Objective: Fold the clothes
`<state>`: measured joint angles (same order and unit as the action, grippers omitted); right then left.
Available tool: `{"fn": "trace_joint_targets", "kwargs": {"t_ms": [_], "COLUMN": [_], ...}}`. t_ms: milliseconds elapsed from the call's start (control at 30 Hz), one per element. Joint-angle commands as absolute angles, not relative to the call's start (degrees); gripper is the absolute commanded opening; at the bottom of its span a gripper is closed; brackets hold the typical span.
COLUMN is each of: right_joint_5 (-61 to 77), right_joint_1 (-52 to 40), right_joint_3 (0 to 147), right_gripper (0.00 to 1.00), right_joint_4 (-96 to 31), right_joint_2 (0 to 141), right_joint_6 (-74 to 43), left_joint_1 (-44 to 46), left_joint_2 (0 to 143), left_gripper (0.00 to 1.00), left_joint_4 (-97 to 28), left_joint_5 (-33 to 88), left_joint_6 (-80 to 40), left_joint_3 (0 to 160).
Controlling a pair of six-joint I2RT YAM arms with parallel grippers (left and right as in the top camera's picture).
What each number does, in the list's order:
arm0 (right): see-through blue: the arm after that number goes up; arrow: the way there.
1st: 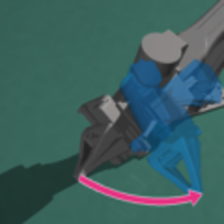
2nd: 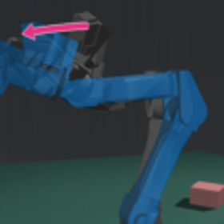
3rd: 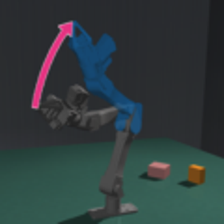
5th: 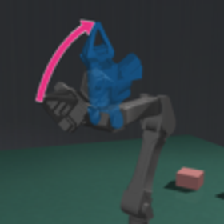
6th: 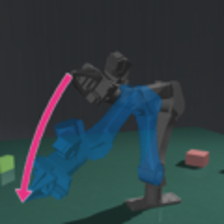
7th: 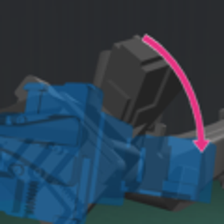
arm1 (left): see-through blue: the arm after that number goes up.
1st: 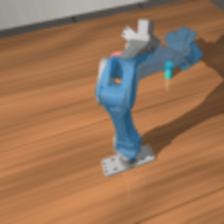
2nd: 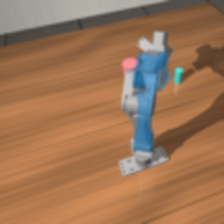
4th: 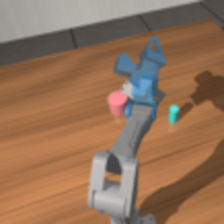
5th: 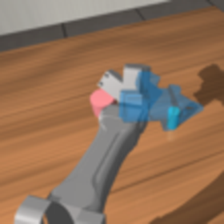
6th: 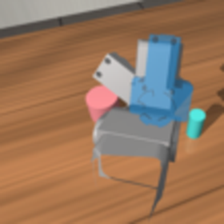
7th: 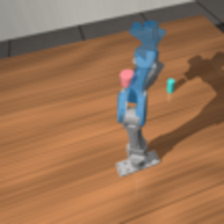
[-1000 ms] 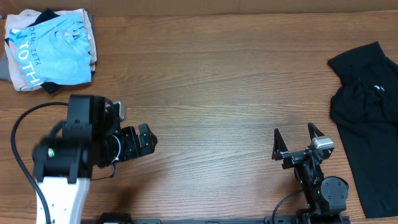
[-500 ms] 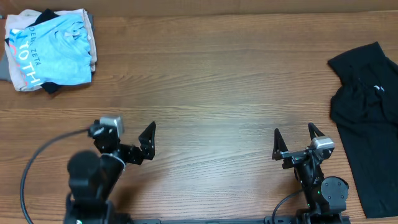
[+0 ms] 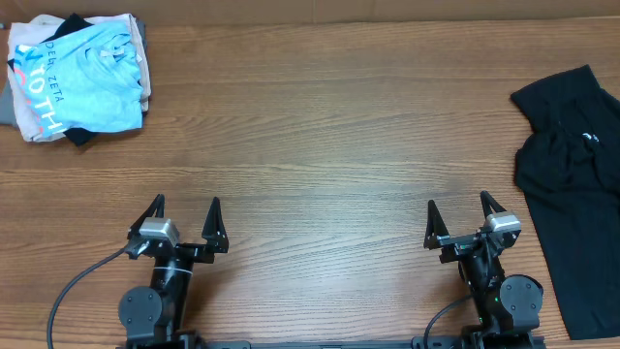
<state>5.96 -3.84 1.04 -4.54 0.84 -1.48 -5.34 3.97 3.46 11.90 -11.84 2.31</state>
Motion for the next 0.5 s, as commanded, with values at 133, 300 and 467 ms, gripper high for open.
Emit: {"fn": "trace_joint_targets", "kwargs": {"t_ms": [133, 300, 467], "right_joint_5": [5.7, 5.7, 5.7], "right_joint_1": [-4.0, -4.0, -4.0], "right_joint_3": [0.4, 0.4, 0.4], "right_gripper": [1.00, 1.00, 1.00], "right_joint_4": [-4.3, -4.3, -4.3], "right_joint_2": [0.2, 0.2, 0.2], "right_joint_6": [-1.7, -1.7, -1.7], "left_joint_1": [-5.8, -5.7, -5.8], "left_joint_2": [0.2, 0.2, 0.2], "left_gripper": [1.00, 1.00, 1.00], "left_joint_4": [3.2, -0.8, -4.3], "left_joint_5": [4.3, -0.9, -1.6], "left_joint_6": [-11.9, -11.7, -11.1], "left_joint_3": [0.3, 0.3, 0.3]}}
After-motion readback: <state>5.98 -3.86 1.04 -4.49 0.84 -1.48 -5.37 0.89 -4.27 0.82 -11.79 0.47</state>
